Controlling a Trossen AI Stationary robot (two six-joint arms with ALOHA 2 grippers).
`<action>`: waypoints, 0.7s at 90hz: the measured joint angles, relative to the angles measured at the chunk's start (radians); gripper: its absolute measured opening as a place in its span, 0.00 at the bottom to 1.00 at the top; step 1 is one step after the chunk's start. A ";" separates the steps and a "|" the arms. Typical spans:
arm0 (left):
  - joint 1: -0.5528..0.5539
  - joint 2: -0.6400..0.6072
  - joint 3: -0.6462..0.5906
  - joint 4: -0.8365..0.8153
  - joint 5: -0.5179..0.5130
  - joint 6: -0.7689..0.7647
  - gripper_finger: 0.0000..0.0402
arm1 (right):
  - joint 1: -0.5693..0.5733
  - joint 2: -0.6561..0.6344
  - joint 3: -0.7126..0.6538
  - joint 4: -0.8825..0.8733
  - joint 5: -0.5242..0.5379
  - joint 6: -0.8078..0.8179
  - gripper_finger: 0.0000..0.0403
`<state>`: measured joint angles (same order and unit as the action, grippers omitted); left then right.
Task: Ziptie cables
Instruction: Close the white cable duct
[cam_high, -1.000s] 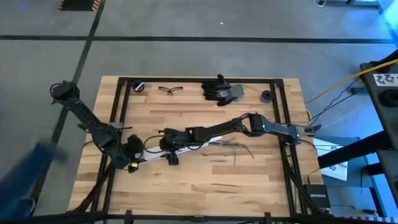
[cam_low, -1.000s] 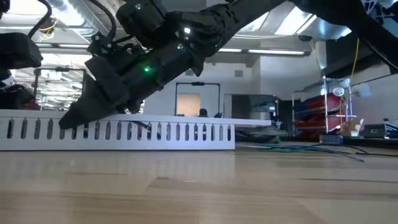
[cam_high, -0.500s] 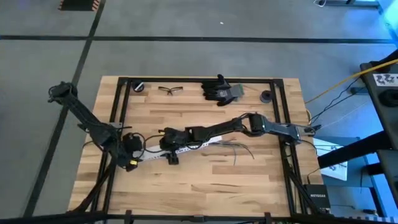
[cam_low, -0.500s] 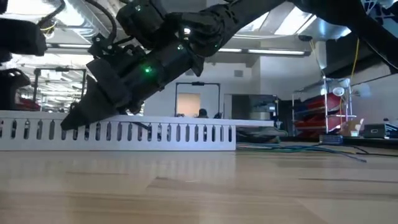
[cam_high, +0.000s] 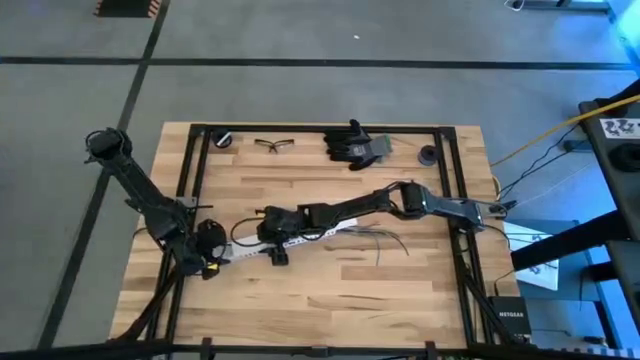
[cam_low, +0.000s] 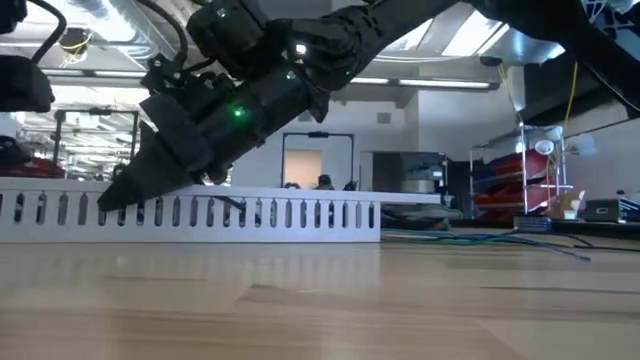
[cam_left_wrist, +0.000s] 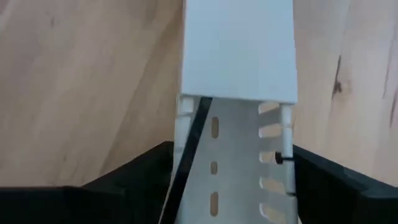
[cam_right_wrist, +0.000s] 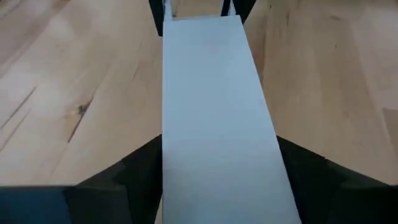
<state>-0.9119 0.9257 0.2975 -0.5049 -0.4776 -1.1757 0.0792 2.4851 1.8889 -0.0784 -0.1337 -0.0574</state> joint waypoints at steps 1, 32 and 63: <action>0.000 0.000 -0.002 0.003 -0.003 0.002 0.64 | 0.000 0.000 0.000 0.000 0.000 0.000 0.60; 0.000 -0.001 -0.022 0.033 -0.028 0.028 0.58 | 0.000 0.000 -0.004 0.016 -0.001 0.018 0.60; 0.017 -0.002 -0.023 0.043 -0.017 0.067 0.58 | 0.007 0.007 -0.010 0.159 0.002 0.053 0.58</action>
<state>-0.8951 0.9241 0.2749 -0.4618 -0.4942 -1.1084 0.0861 2.4924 1.8793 0.0806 -0.1321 -0.0044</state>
